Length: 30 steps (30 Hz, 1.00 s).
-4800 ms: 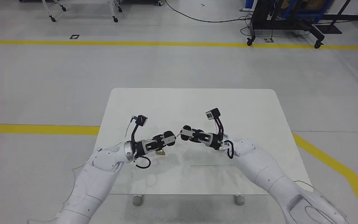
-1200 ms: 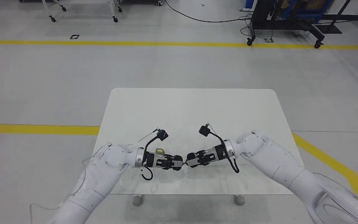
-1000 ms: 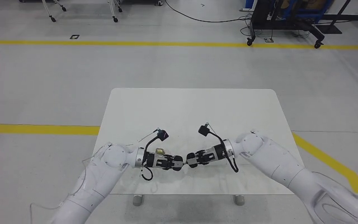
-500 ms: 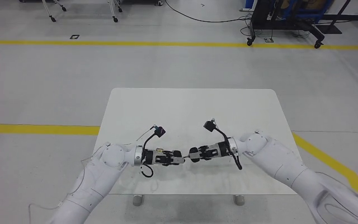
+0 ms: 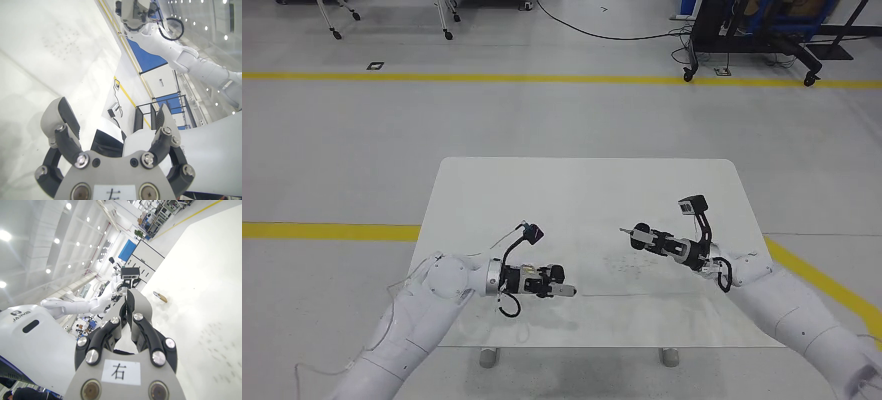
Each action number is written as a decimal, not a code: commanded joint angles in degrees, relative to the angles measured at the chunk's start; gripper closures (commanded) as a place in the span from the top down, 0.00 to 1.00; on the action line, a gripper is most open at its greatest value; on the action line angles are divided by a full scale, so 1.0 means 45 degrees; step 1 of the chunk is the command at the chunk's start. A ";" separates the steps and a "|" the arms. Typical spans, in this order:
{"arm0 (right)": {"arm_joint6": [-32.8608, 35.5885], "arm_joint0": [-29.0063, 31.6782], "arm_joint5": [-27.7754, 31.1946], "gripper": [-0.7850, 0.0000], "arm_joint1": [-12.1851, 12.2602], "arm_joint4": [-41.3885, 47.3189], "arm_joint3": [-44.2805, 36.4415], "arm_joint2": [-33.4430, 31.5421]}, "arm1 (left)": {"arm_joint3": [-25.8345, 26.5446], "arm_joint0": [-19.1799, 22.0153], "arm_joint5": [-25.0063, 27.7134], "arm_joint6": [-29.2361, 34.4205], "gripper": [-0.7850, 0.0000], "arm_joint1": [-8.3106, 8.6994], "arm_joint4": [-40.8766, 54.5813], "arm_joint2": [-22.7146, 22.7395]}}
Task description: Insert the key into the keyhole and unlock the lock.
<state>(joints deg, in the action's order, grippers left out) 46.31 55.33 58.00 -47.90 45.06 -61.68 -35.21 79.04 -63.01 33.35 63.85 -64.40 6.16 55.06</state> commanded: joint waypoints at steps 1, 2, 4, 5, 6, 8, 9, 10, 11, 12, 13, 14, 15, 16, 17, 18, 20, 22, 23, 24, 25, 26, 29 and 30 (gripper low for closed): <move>-0.0002 -0.0012 0.0001 0.00 -0.0007 -0.0197 0.0010 0.0012 | 0.1097 0.0060 -0.0069 0.0108 1.00 0.0175 -0.1022 0.0483; -0.0002 -0.0012 0.0001 0.00 -0.0007 -0.0197 0.0010 0.0012 | 0.1525 0.0096 -0.0089 0.0181 1.00 0.0271 -0.1502 0.0788; -0.0002 -0.0012 0.0001 0.00 -0.0007 -0.0197 0.0010 0.0012 | 0.2200 0.0147 -0.0274 0.0308 1.00 0.0473 -0.2770 0.1445; -0.0002 -0.0012 0.0001 0.00 -0.0007 -0.0197 0.0010 0.0012 | 0.2443 0.0178 -0.0610 0.0180 1.00 0.0569 -0.3696 0.1804; -0.0002 -0.0012 0.0001 0.00 -0.0007 -0.0197 0.0010 0.0012 | 0.2765 0.0203 -0.0941 0.0028 1.00 0.0654 -0.4954 0.2067; -0.0002 -0.0012 0.0001 0.00 -0.0007 -0.0197 0.0010 0.0012 | 0.3438 0.0114 -0.1415 -0.0267 1.00 0.0773 -0.7606 0.2207; -0.0002 -0.0012 0.0001 0.00 -0.0007 -0.0197 0.0010 0.0012 | 0.3697 0.0031 -0.1377 -0.0308 1.00 0.0807 -0.8582 0.2097; -0.0002 -0.0012 0.0001 0.00 -0.0007 -0.0197 0.0010 0.0012 | 0.3821 -0.0039 -0.1204 -0.0352 1.00 0.0826 -0.9152 0.1967; -0.0002 -0.0012 0.0001 0.00 -0.0007 -0.0197 0.0010 0.0012 | 0.3829 -0.0067 -0.0983 -0.0411 1.00 0.0839 -0.9474 0.1865; -0.0002 -0.0012 0.0001 0.00 -0.0007 -0.0197 0.0010 0.0012 | 0.3750 -0.0063 -0.0838 -0.0473 1.00 0.0847 -0.9733 0.1777; -0.0002 -0.0012 0.0001 0.00 -0.0007 -0.0197 0.0010 0.0012 | 0.3651 -0.0046 -0.0732 -0.0527 1.00 0.0846 -0.9964 0.1656; -0.0002 -0.0012 0.0001 0.00 -0.0007 -0.0197 0.0010 0.0012 | 0.3508 -0.0022 -0.0705 -0.0562 1.00 0.0835 -1.0129 0.1514; -0.0002 -0.0012 0.0001 0.00 -0.0007 -0.0197 0.0010 0.0012 | 0.3298 0.0017 -0.0780 -0.0593 1.00 0.0815 -1.0178 0.1373; -0.0002 -0.0012 0.0001 0.00 -0.0007 -0.0197 0.0010 0.0012 | 0.3093 0.0093 -0.0899 -0.0604 1.00 0.0788 -1.0272 0.1216; -0.0002 -0.0012 0.0001 0.00 -0.0007 -0.0197 0.0010 0.0012 | 0.2920 0.0175 -0.0906 -0.0531 1.00 0.0758 -1.0443 0.0986; -0.0002 -0.0012 0.0001 0.00 -0.0007 -0.0197 0.0010 0.0012 | 0.2746 0.0251 -0.0899 -0.0482 1.00 0.0725 -1.0558 0.0758; -0.0002 -0.0012 0.0001 0.00 -0.0007 -0.0197 0.0010 0.0012 | 0.2398 0.0415 -0.0801 -0.0378 1.00 0.0663 -1.0626 0.0366; -0.0002 -0.0012 0.0001 0.00 -0.0007 -0.0197 0.0010 0.0012 | 0.2066 0.0594 -0.0756 -0.0250 1.00 0.0614 -1.0763 0.0051; -0.0002 -0.0012 0.0001 0.00 -0.0007 -0.0197 0.0010 0.0012 | 0.1908 0.0684 -0.0854 -0.0236 1.00 0.0592 -1.0963 -0.0073; -0.0002 -0.0012 0.0001 0.00 -0.0007 -0.0197 0.0010 0.0012 | 0.1780 0.0755 -0.0977 -0.0251 1.00 0.0567 -1.1168 -0.0202; -0.0002 -0.0012 0.0001 0.00 -0.0007 -0.0197 0.0010 0.0012 | 0.1685 0.0804 -0.1016 -0.0250 1.00 0.0542 -1.1295 -0.0348; -0.0002 -0.0012 0.0001 0.00 -0.0007 -0.0197 0.0010 0.0012 | 0.1605 0.0851 -0.1028 -0.0289 1.00 0.0519 -1.1336 -0.0453; -0.0002 -0.0012 0.0001 0.00 -0.0007 -0.0197 0.0010 0.0012 | 0.1431 0.0953 -0.0924 -0.0317 1.00 0.0486 -1.1265 -0.0635; -0.0002 -0.0012 0.0001 0.00 -0.0007 -0.0197 0.0010 0.0012 | 0.1419 0.0978 -0.0916 -0.0320 1.00 0.0485 -1.1249 -0.0658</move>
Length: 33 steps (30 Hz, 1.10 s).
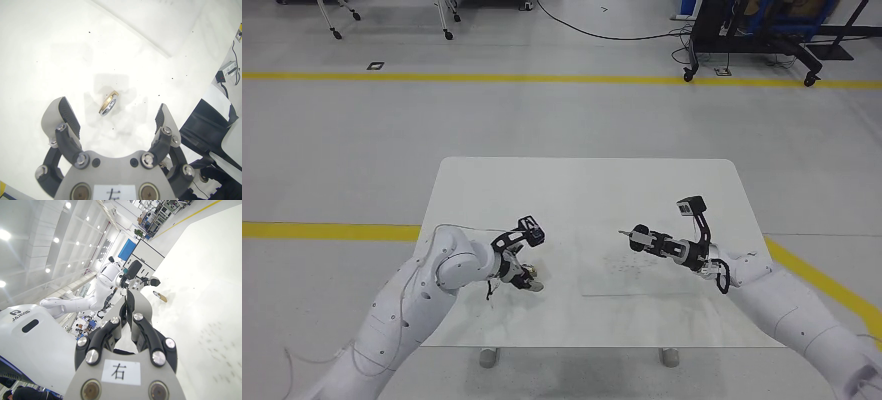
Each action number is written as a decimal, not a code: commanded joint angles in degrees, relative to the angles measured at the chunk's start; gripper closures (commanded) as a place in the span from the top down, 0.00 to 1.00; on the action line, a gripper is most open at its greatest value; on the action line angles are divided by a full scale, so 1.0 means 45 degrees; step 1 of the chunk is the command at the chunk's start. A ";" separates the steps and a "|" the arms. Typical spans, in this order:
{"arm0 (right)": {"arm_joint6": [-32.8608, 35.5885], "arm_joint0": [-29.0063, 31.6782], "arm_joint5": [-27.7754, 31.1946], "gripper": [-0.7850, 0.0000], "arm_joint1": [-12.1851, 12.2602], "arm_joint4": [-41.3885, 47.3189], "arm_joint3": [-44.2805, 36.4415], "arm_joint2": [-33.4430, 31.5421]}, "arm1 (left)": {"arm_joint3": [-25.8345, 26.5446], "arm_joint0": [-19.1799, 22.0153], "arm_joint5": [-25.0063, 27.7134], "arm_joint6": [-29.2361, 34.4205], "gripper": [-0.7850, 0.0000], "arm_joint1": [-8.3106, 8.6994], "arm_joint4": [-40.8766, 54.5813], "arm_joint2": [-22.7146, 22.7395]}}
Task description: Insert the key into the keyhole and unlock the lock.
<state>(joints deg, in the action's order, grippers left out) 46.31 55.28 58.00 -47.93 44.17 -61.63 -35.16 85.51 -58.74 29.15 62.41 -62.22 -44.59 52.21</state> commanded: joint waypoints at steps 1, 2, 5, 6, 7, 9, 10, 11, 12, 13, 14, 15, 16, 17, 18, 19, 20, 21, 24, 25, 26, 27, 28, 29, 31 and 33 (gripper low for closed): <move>0.0000 0.0000 0.0000 0.00 0.0000 0.0000 0.0000 0.0000 | -0.0024 0.0036 0.0036 -0.0003 1.00 0.0001 0.0055 -0.0039; 0.0000 0.0000 0.0000 0.00 0.0000 0.0000 0.0000 0.0000 | -0.0022 0.0044 0.0056 -0.0014 1.00 0.0005 0.0058 -0.0046; 0.0000 0.0000 0.0000 0.00 0.0000 0.0000 0.0000 0.0000 | -0.0054 0.0057 0.0126 0.0055 0.86 0.0025 0.0021 -0.0091; 0.0000 0.0000 0.0000 0.00 0.0000 0.0000 0.0000 0.0000 | -0.0062 0.0064 0.0133 0.0082 0.77 0.0030 0.0023 -0.0108; 0.0000 0.0000 0.0000 0.00 0.0000 0.0000 0.0000 0.0000 | -0.0065 0.0066 0.0143 0.0091 0.71 0.0033 0.0044 -0.0125; 0.0000 0.0000 0.0000 0.00 0.0000 0.0000 0.0000 0.0000 | -0.0051 0.0072 0.0170 0.0096 0.55 0.0040 0.0079 -0.0154; 0.0000 0.0000 0.0000 0.00 0.0000 0.0000 0.0000 0.0000 | -0.0046 0.0067 0.0180 0.0098 0.50 0.0043 0.0098 -0.0173; 0.0000 0.0000 0.0000 0.00 0.0000 0.0000 0.0000 0.0000 | -0.0041 0.0066 0.0184 0.0111 0.49 0.0046 0.0099 -0.0199; 0.0000 0.0000 0.0000 0.00 0.0000 0.0000 0.0000 0.0000 | -0.0050 0.0082 0.0160 0.0145 0.49 0.0047 0.0042 -0.0235; 0.0000 0.0000 0.0000 0.00 0.0000 0.0000 0.0000 0.0000 | -0.0063 0.0102 0.0115 0.0163 0.49 0.0043 -0.0012 -0.0279; 0.0000 0.0000 0.0000 0.00 0.0000 0.0000 0.0000 0.0000 | -0.0072 0.0122 0.0093 0.0163 0.47 0.0035 -0.0020 -0.0328; 0.0000 0.0000 0.0000 0.00 0.0000 0.0000 0.0000 0.0000 | -0.0085 0.0149 0.0077 0.0166 0.46 0.0026 -0.0026 -0.0377; 0.0000 0.0000 0.0000 0.00 0.0000 0.0000 0.0000 0.0000 | -0.0096 0.0180 0.0072 0.0189 0.44 0.0017 -0.0041 -0.0434; 0.0000 0.0000 0.0000 0.00 0.0000 0.0000 0.0000 0.0000 | -0.0111 0.0212 0.0054 0.0195 0.42 0.0008 -0.0038 -0.0478; 0.0000 0.0000 0.0000 0.00 0.0000 0.0000 0.0000 0.0000 | -0.0131 0.0241 0.0033 0.0223 0.38 0.0000 -0.0035 -0.0523; 0.0000 0.0000 0.0000 0.00 0.0000 0.0000 0.0000 0.0000 | -0.0144 0.0276 -0.0002 0.0276 0.36 -0.0007 -0.0060 -0.0569; 0.0000 0.0000 0.0000 0.00 0.0000 0.0000 0.0000 0.0000 | -0.0148 0.0308 -0.0059 0.0322 0.33 -0.0013 -0.0100 -0.0610; 0.0000 0.0000 0.0000 0.00 0.0000 0.0000 0.0000 0.0000 | -0.0155 0.0329 -0.0108 0.0355 0.32 -0.0018 -0.0111 -0.0646; 0.0000 0.0000 0.0000 0.00 0.0000 0.0000 0.0000 0.0000 | -0.0158 0.0385 -0.0176 0.0349 0.24 -0.0016 -0.0040 -0.0643; 0.0000 0.0000 0.0000 0.00 0.0000 0.0000 0.0000 0.0000 | -0.0145 0.0395 -0.0195 0.0347 0.22 -0.0008 -0.0007 -0.0619; 0.0000 0.0000 0.0000 0.00 0.0000 0.0000 0.0000 0.0000 | -0.0123 0.0392 -0.0210 0.0345 0.20 -0.0001 0.0034 -0.0600; 0.0000 0.0000 0.0000 0.00 0.0000 0.0000 0.0000 0.0000 | -0.0098 0.0386 -0.0229 0.0344 0.17 0.0008 0.0063 -0.0583; 0.0000 0.0000 0.0000 0.00 0.0000 0.0000 0.0000 0.0000 | -0.0068 0.0377 -0.0240 0.0339 0.15 0.0016 0.0079 -0.0572; 0.0000 0.0000 0.0000 0.00 0.0000 0.0000 0.0000 0.0000 | -0.0042 0.0362 -0.0233 0.0333 0.14 0.0023 0.0095 -0.0570; 0.0000 0.0000 0.0000 0.00 0.0000 0.0000 0.0000 0.0000 | -0.0013 0.0337 -0.0267 0.0316 0.11 0.0034 0.0116 -0.0573; 0.0000 0.0000 0.0000 0.00 0.0000 0.0000 0.0000 0.0000 | -0.0044 0.0336 -0.0373 0.0356 0.09 0.0032 0.0070 -0.0623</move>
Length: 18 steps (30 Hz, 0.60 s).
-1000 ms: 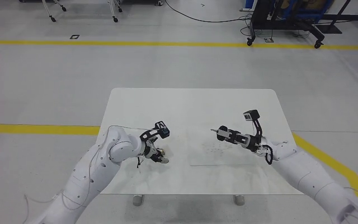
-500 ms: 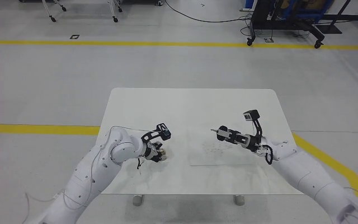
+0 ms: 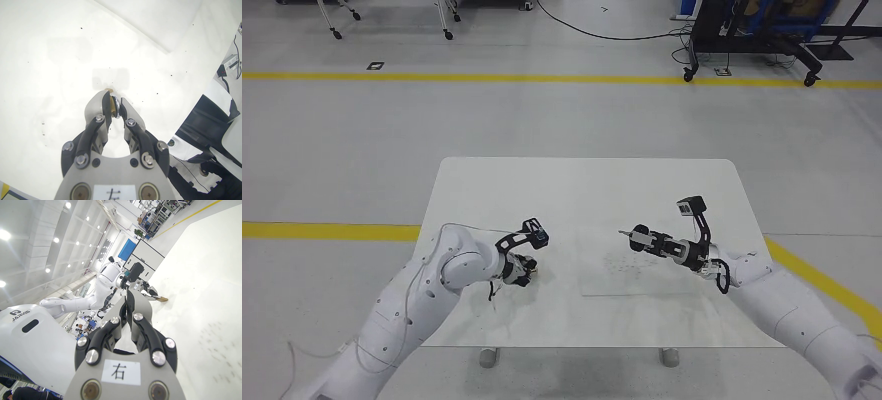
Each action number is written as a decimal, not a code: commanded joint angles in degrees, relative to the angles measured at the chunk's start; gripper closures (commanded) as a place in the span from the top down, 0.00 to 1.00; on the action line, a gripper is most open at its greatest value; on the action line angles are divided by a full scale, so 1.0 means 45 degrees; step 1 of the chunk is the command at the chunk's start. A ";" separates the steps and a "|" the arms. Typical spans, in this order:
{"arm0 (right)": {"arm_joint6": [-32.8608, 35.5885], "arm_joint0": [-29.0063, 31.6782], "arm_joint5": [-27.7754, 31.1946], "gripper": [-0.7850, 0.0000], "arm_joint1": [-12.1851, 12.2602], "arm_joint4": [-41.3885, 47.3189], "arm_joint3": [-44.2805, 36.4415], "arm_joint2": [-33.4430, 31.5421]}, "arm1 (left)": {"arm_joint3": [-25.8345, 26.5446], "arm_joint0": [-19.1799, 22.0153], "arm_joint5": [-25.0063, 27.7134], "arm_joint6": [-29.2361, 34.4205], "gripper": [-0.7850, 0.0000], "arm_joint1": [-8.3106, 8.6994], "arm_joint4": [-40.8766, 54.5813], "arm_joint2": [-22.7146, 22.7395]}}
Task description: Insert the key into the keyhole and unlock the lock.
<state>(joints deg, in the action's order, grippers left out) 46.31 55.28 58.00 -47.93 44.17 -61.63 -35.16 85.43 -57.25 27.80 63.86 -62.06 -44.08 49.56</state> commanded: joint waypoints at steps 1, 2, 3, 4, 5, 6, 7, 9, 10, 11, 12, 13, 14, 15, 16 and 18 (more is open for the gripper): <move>0.0000 0.0000 0.0000 0.00 0.0000 0.0000 0.0000 0.0000 | -0.0044 0.0024 -0.0174 0.0058 0.08 -0.0009 -0.0124 -0.0076; 0.0000 0.0000 0.0000 0.00 0.0000 0.0000 0.0000 0.0000 | -0.0058 0.0035 -0.0238 0.0033 0.07 -0.0020 -0.0154 -0.0124; 0.0000 0.0000 0.0000 0.00 0.0000 0.0000 0.0000 0.0000 | -0.0088 0.0051 -0.0275 0.0002 0.06 -0.0032 -0.0168 -0.0167; 0.0000 0.0000 0.0000 0.00 0.0000 0.0000 0.0000 0.0000 | -0.0124 0.0074 -0.0320 -0.0017 0.05 -0.0043 -0.0185 -0.0205; 0.0000 0.0000 0.0000 0.00 0.0000 0.0000 0.0000 0.0000 | -0.0164 0.0103 -0.0407 -0.0029 0.04 -0.0054 -0.0223 -0.0235; 0.0000 0.0000 0.0000 0.00 0.0000 0.0000 0.0000 0.0000 | -0.0190 0.0129 -0.0512 -0.0065 0.01 -0.0066 -0.0269 -0.0263; 0.0000 0.0000 0.0000 0.00 0.0000 0.0000 0.0000 0.0000 | -0.0214 0.0152 -0.0614 -0.0114 0.00 -0.0077 -0.0317 -0.0286; 0.0000 0.0000 0.0000 0.00 0.0000 0.0000 0.0000 0.0000 | -0.0253 0.0175 -0.0775 -0.0305 0.00 -0.0099 -0.0337 -0.0308; 0.0000 0.0000 0.0000 0.00 0.0000 0.0000 0.0000 0.0000 | -0.0283 0.0179 -0.0800 -0.0386 0.00 -0.0110 -0.0317 -0.0323; 0.0000 0.0000 0.0000 0.00 0.0000 0.0000 0.0000 0.0000 | -0.0328 0.0198 -0.0831 -0.0427 0.00 -0.0119 -0.0327 -0.0342; 0.0000 0.0000 0.0000 0.00 0.0000 0.0000 0.0000 0.0000 | -0.0366 0.0214 -0.0882 -0.0495 0.00 -0.0131 -0.0354 -0.0368; 0.0000 0.0000 0.0000 0.00 0.0000 0.0000 0.0000 0.0000 | -0.0389 0.0221 -0.0949 -0.0617 0.00 -0.0148 -0.0403 -0.0402; 0.0000 0.0000 0.0000 0.00 0.0000 0.0000 0.0000 0.0000 | -0.0414 0.0217 -0.1005 -0.0785 0.00 -0.0166 -0.0435 -0.0435; 0.0000 0.0000 0.0000 0.00 0.0000 0.0000 0.0000 0.0000 | -0.0436 0.0207 -0.1095 -0.1030 0.00 -0.0183 -0.0489 -0.0447; 0.0000 0.0000 0.0000 0.00 0.0000 0.0000 0.0000 0.0000 | -0.0469 0.0179 -0.1261 -0.1364 0.00 -0.0202 -0.0493 -0.0422; 0.0000 0.0000 0.0000 0.00 0.0000 0.0000 0.0000 0.0000 | -0.0533 0.0092 -0.1504 -0.2130 0.00 -0.0236 -0.0219 -0.0288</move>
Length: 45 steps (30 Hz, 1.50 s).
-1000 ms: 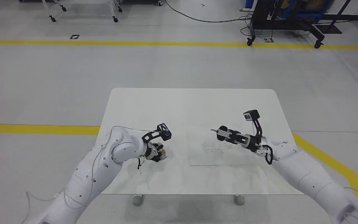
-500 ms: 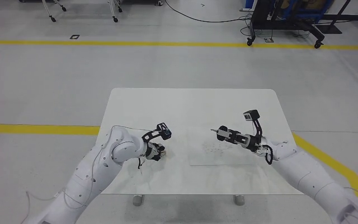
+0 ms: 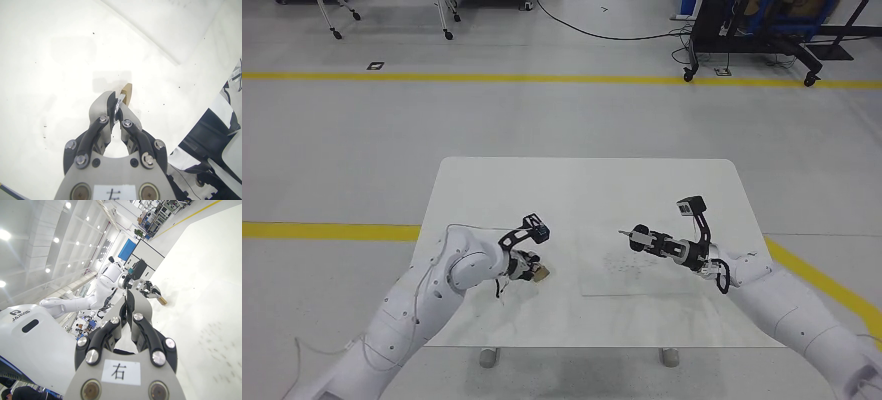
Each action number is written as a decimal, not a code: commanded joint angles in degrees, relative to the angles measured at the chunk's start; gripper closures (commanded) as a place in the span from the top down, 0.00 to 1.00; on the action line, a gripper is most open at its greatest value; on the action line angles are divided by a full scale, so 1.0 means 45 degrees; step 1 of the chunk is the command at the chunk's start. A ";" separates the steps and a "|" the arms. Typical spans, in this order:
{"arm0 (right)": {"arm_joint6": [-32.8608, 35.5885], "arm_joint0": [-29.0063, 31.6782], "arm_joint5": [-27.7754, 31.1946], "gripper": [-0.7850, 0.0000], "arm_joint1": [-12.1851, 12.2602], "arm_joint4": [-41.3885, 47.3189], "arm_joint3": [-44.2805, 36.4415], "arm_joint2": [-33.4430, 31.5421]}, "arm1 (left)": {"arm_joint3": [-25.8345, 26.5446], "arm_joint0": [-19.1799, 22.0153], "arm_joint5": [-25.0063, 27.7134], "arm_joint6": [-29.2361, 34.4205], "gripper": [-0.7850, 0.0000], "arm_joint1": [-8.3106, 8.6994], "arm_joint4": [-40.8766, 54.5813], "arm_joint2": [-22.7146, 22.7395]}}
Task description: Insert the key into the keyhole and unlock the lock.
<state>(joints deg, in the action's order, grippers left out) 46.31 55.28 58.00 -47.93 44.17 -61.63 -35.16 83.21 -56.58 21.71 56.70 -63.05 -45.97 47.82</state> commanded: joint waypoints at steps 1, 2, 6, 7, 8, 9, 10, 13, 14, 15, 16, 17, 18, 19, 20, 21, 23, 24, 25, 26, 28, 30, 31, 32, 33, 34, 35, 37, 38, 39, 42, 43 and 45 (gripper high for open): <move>0.0000 0.0000 0.0000 0.00 0.0000 0.0000 0.0000 0.0000 | -0.0078 -0.0119 -0.0238 -0.1001 0.00 -0.0028 0.0480 0.0237; 0.0000 0.0000 0.0000 0.00 0.0000 0.0000 0.0000 0.0000 | -0.0117 -0.0211 -0.0343 -0.1521 0.00 -0.0035 0.0853 0.0419; 0.0000 0.0000 0.0000 0.00 0.0000 0.0000 0.0000 0.0000 | -0.0381 -0.0692 -0.0141 -0.3251 0.00 -0.0024 0.3121 0.1313; 0.0000 0.0000 0.0000 0.00 0.0000 0.0000 0.0000 0.0000 | -0.0469 -0.0786 0.0042 -0.3482 0.00 -0.0011 0.3605 0.1503; 0.0000 0.0000 0.0000 0.00 0.0000 0.0000 0.0000 0.0000 | -0.0540 -0.0882 0.0091 -0.3818 0.00 0.0000 0.3973 0.1704; 0.0000 0.0000 0.0000 0.00 0.0000 0.0000 0.0000 0.0000 | -0.0524 -0.0997 0.0215 -0.3904 0.00 0.0009 0.4279 0.1791; 0.0000 0.0000 0.0000 0.00 0.0000 0.0000 0.0000 0.0000 | -0.0450 -0.1043 0.0297 -0.3918 0.00 0.0021 0.4320 0.1836; 0.0000 0.0000 0.0000 0.00 0.0000 0.0000 0.0000 0.0000 | -0.0450 -0.1043 0.0297 -0.3918 0.00 0.0021 0.4320 0.1836; 0.0000 0.0000 0.0000 0.00 0.0000 0.0000 0.0000 0.0000 | -0.0450 -0.1043 0.0297 -0.3918 0.00 0.0021 0.4320 0.1836; 0.0000 0.0000 0.0000 0.00 0.0000 0.0000 0.0000 0.0000 | -0.0450 -0.1043 0.0297 -0.3918 0.00 0.0021 0.4320 0.1836; 0.0000 0.0000 0.0000 0.00 0.0000 0.0000 0.0000 0.0000 | -0.0450 -0.1043 0.0297 -0.3918 0.00 0.0021 0.4320 0.1836; 0.0000 0.0000 0.0000 0.00 0.0000 0.0000 0.0000 0.0000 | -0.0450 -0.1043 0.0297 -0.3918 0.00 0.0021 0.4320 0.1836; 0.0000 0.0000 0.0000 0.00 0.0000 0.0000 0.0000 0.0000 | -0.0425 -0.1124 0.0293 -0.4025 0.00 0.0012 0.4488 0.1839; -0.0069 0.0013 -0.0045 0.00 -0.0003 -0.0008 -0.0020 -0.0019 | -0.0541 -0.1315 0.0322 -0.4099 0.00 -0.0017 0.5400 0.1893; -0.0310 0.0083 -0.0106 0.00 -0.0024 0.0005 -0.0200 -0.0096 | -0.0739 -0.1339 0.0452 -0.3922 0.00 -0.0040 0.6408 0.1990; -0.0430 0.0181 -0.0084 0.00 -0.0055 0.0119 -0.0419 -0.0141 | -0.1077 -0.1326 0.0758 -0.3652 0.00 -0.0074 0.7658 0.2070; -0.0749 0.0236 -0.0333 0.00 -0.0176 0.0165 -0.0522 -0.0156 | -0.1992 -0.1057 0.1246 -0.2899 0.00 -0.0169 0.9968 0.2131; -0.0978 0.0236 -0.0387 0.00 -0.0289 0.0209 -0.0673 -0.0111 | -0.2437 -0.0913 0.1472 -0.2651 0.00 -0.0237 1.0875 0.2079; -0.1120 0.0256 -0.0336 0.00 -0.0425 0.0360 -0.0856 -0.0017 | -0.2873 -0.0742 0.1544 -0.2316 0.00 -0.0317 1.1683 0.1952; -0.1233 0.0218 -0.0343 0.00 -0.0571 0.0450 -0.0878 0.0085 | -0.3263 -0.0531 0.1528 -0.2013 0.00 -0.0409 1.2352 0.1795; -0.1420 0.0062 -0.0372 0.00 -0.0886 0.0555 -0.0753 0.0301 | -0.3944 -0.0117 0.1292 -0.1555 0.00 -0.0603 1.3449 0.1469; -0.1442 -0.0100 -0.0296 0.00 -0.1199 0.0816 -0.0569 0.0497 | -0.4511 0.0184 0.1132 -0.0849 0.00 -0.0811 1.4934 0.1176; -0.1412 -0.0194 -0.0263 0.00 -0.1344 0.0943 -0.0436 0.0571 | -0.4856 0.0380 0.1054 -0.0484 0.00 -0.0904 1.5546 0.1073; -0.1384 -0.0289 -0.0273 0.00 -0.1487 0.1070 -0.0294 0.0641 | -0.5209 0.0554 0.1033 -0.0187 0.00 -0.0994 1.5993 0.0962; -0.1460 -0.0398 -0.0286 0.00 -0.1628 0.1182 -0.0113 0.0677 | -0.5584 0.0729 0.0948 0.0053 0.00 -0.1079 1.6244 0.0825; -0.1510 -0.0495 -0.0285 0.00 -0.1775 0.1264 -0.0031 0.0733 | -0.5908 0.0919 0.0812 0.0217 0.00 -0.1165 1.6384 0.0680; -0.1534 -0.0599 -0.0294 0.00 -0.1920 0.1317 0.0055 0.0791 | -0.6146 0.1081 0.0791 0.0376 0.00 -0.1247 1.6509 0.0551; -0.1633 -0.0826 -0.0349 0.00 -0.2210 0.1303 0.0270 0.0904 | -0.6572 0.1359 0.0705 0.0592 0.00 -0.1387 1.6627 0.0339; -0.1684 -0.0923 -0.0398 0.00 -0.2360 0.1303 0.0352 0.0974 | -0.6736 0.1445 0.0738 0.0661 0.00 -0.1451 1.6750 0.0272; -0.1735 -0.1023 -0.0451 0.00 -0.2510 0.1289 0.0467 0.1044 | -0.6872 0.1516 0.0757 0.0831 0.00 -0.1513 1.6974 0.0221; -0.1685 -0.1303 -0.0668 0.00 -0.2964 0.1182 0.0818 0.1310 | -0.7320 0.1729 0.0845 0.1416 0.00 -0.1655 1.7544 0.0156; -0.1614 -0.1391 -0.0749 0.00 -0.3108 0.1132 0.0964 0.1399 | -0.7392 0.1739 0.0848 0.1642 0.00 -0.1704 1.7872 0.0155; -0.1487 -0.1540 -0.0841 0.00 -0.3383 0.1106 0.1249 0.1534 | -0.7601 0.1796 0.0975 0.2123 0.00 -0.1765 1.8365 0.0209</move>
<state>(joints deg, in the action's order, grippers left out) 39.27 48.70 54.42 -62.47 49.16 -56.77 -28.57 49.64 -48.68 25.74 64.95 -70.85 35.32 48.61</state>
